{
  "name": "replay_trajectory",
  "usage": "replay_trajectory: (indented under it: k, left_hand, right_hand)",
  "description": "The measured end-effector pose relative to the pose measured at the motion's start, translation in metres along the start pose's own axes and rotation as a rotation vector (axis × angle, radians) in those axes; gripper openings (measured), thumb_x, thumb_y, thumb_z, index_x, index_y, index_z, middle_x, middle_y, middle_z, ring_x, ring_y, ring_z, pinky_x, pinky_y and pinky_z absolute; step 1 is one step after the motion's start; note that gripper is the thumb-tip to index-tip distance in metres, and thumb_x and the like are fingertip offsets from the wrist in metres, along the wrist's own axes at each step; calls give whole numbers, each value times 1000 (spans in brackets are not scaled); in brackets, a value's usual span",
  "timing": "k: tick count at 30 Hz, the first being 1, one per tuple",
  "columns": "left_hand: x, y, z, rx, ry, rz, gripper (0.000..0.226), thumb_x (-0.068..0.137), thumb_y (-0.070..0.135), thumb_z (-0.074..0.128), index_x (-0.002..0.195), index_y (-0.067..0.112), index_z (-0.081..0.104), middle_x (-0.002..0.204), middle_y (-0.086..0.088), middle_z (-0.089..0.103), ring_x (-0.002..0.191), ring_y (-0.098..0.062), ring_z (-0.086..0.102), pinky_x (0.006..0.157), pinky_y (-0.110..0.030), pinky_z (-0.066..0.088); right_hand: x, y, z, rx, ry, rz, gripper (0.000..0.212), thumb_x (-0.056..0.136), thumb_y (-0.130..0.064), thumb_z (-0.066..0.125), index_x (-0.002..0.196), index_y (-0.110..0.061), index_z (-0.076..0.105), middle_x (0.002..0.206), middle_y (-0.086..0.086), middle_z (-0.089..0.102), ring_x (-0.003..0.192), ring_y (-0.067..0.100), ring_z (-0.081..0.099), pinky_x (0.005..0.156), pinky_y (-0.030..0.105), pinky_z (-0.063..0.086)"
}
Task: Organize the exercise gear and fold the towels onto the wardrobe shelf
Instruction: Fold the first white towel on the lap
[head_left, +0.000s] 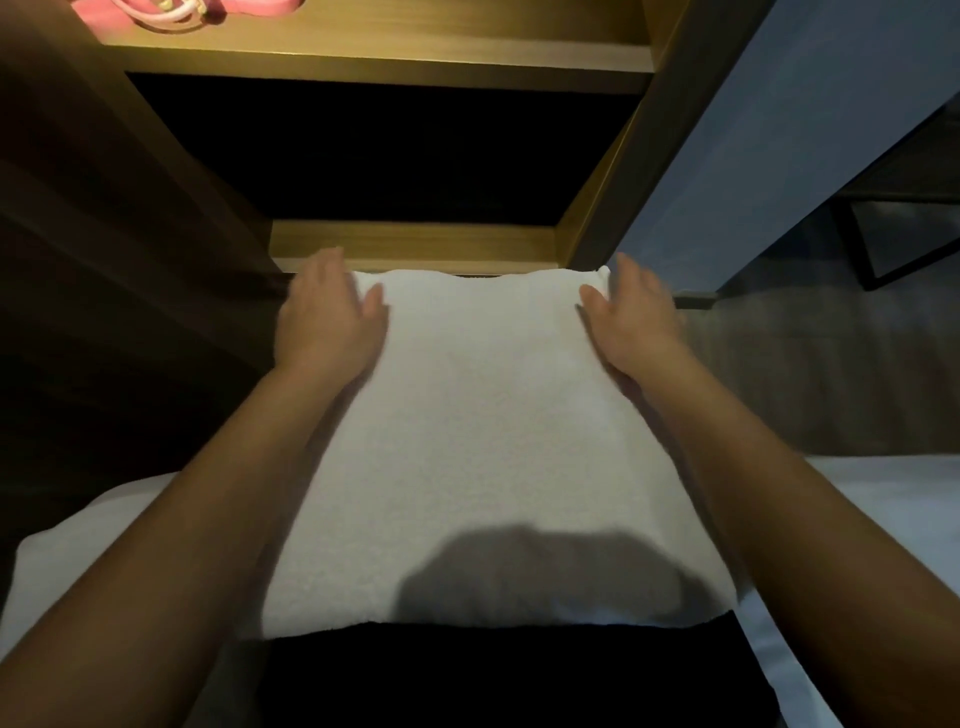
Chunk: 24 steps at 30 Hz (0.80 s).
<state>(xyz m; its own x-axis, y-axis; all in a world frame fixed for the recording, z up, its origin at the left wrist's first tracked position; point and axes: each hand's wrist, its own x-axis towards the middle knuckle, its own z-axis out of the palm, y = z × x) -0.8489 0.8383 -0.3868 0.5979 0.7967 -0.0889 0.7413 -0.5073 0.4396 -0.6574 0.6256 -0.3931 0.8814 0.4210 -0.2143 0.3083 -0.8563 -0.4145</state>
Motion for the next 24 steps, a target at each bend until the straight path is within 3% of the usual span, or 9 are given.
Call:
replay_trajectory:
  k: [3, 5, 10, 16, 19, 21, 24]
  left_hand:
    - [-36, 35, 15, 120, -108, 344, 62, 101, 48, 32, 155, 24, 13, 163, 4, 7, 150, -15, 0, 122, -43, 3]
    - [-56, 35, 25, 255, -254, 421, 60, 101, 51, 21, 156, 27, 10, 164, 4, 0, 150, -16, -7, 121, -47, -3]
    - [-63, 3, 20, 236, -293, 297, 71, 91, 64, 8, 155, 34, 8, 164, 6, -6, 150, -19, -10, 120, -49, -4]
    - [-76, -25, 9, 58, -346, 49, 78, 84, 71, 10, 154, 38, -1, 163, 10, -11, 149, -18, -11, 118, -51, 6]
    - [-83, -41, 6, -117, -395, -88, 70, 92, 67, 21, 153, 40, -1, 163, 10, -6, 150, -23, 6, 115, -52, 20]
    - [-90, -55, 2, -237, -427, -192, 68, 93, 66, 25, 152, 41, 3, 162, 3, 15, 143, -27, 28, 109, -51, 30]
    - [-100, -69, -5, -257, -425, -342, 66, 92, 69, 26, 142, 28, 37, 136, -6, 52, 106, -20, 50, 89, -43, 42]
  right_hand:
    - [-37, -30, 14, -197, -91, -336, 63, 99, -55, 25, 154, -27, 13, 163, -1, 6, 150, 25, 0, 117, 52, 1]
    - [-58, -29, 26, -345, -215, -391, 64, 98, -60, 16, 155, -31, 5, 163, -4, -6, 150, 24, -11, 118, 54, -6]
    - [-62, -5, 25, -324, -234, -291, 70, 94, -68, 15, 154, -35, 0, 163, -8, -11, 149, 24, -12, 117, 53, -6]
    - [-73, 14, 14, -163, -300, -126, 79, 88, -72, 15, 153, -34, -7, 163, -5, -12, 150, 25, -7, 119, 54, 9]
    - [-83, 27, 6, 62, -341, -5, 79, 90, -71, 22, 154, -31, -4, 164, -2, 0, 149, 27, 12, 116, 50, 21]
    - [-94, 40, -2, 218, -351, 102, 78, 91, -69, 26, 154, -27, 7, 159, 4, 23, 141, 28, 32, 111, 48, 30]
    - [-113, 61, -15, 192, -353, 240, 79, 87, -75, 24, 140, -18, 42, 133, 8, 55, 114, 26, 55, 97, 44, 44]
